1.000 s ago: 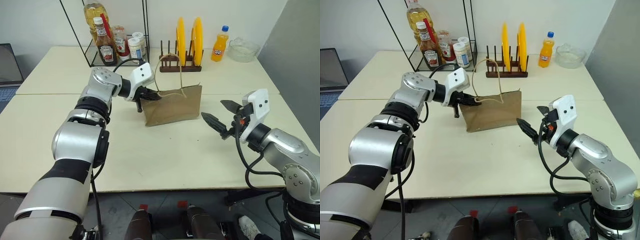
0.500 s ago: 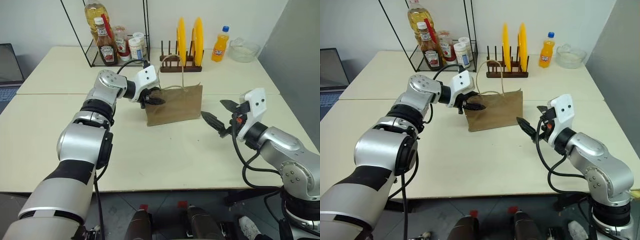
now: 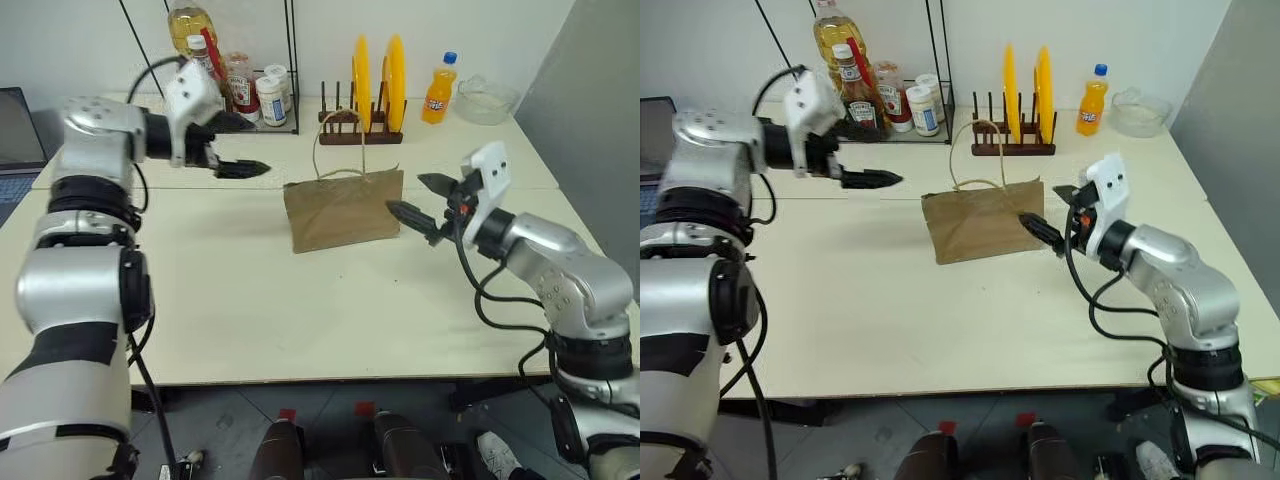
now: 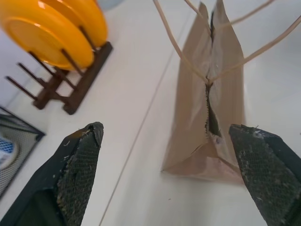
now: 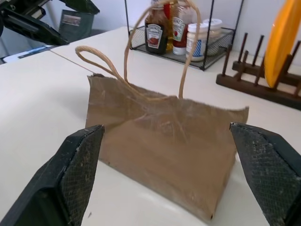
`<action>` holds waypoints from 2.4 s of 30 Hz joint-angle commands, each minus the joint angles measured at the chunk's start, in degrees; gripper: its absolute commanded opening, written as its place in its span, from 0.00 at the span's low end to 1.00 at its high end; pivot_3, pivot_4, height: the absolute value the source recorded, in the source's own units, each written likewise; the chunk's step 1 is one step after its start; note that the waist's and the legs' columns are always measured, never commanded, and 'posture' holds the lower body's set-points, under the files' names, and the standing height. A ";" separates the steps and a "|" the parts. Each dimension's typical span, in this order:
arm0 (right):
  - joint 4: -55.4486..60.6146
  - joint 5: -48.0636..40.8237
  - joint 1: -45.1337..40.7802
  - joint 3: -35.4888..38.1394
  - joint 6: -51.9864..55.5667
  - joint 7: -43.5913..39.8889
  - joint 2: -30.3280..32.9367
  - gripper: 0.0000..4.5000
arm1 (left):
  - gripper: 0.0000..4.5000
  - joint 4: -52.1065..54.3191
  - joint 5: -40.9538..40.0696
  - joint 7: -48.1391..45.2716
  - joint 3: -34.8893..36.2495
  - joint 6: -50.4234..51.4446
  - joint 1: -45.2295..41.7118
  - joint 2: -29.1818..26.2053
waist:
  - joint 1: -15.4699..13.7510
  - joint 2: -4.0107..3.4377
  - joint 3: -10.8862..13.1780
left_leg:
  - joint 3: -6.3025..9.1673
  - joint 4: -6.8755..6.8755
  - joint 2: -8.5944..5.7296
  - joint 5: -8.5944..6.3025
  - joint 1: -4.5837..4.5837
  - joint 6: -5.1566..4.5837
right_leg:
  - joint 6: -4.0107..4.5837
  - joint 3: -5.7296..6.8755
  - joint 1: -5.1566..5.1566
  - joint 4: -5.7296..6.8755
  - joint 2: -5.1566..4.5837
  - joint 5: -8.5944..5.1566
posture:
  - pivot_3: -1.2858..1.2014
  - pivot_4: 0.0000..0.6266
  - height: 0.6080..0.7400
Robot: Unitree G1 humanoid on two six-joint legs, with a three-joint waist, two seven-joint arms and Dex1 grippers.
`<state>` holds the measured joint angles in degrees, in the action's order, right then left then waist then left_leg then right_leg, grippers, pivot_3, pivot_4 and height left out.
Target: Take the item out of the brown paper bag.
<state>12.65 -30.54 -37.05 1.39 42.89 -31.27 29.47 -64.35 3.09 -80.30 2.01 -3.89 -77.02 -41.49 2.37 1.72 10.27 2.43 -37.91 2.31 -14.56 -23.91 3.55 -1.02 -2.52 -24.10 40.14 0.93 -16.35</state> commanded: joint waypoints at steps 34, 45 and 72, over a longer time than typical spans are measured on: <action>-77.03 40.13 -38.98 -16.79 -50.65 -40.74 -5.89 0.01 | 1.00 106.13 -54.38 42.73 27.36 73.86 70.76 5.76 | 0.88 -0.30 0.21 | 0.09 -0.08 0.16 0.05 0.22 0.10 | 0.26 -0.10 0.05 0.61 -0.18 -0.14 | 0.52 0.24 1.00; -28.80 31.24 -16.12 -17.49 -25.61 -57.33 4.91 0.01 | 1.00 103.52 -56.38 40.48 23.46 69.78 73.78 -0.36 | 0.29 -0.38 0.26 | 0.22 -0.04 0.20 0.03 0.47 0.09 | 0.33 -0.03 0.32 0.54 -0.18 -0.21 | 0.52 0.24 1.00; -4.45 28.08 20.77 -16.23 -57.00 -45.10 13.83 1.00 | 1.00 100.22 -53.45 31.26 11.95 59.53 78.32 -9.44 | -0.55 -0.40 0.29 | 0.34 0.11 0.15 -0.03 1.03 0.10 | 0.48 0.00 0.90 0.45 0.04 -0.67 | 0.52 0.24 1.00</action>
<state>8.24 -3.16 -16.34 -14.85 -10.34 -77.10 42.80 35.35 -50.34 -48.49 14.40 56.96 1.64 -51.05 1.82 1.32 10.56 2.77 -37.80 2.46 -14.59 -22.88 3.65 -0.53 -2.53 -23.20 40.60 0.97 -17.01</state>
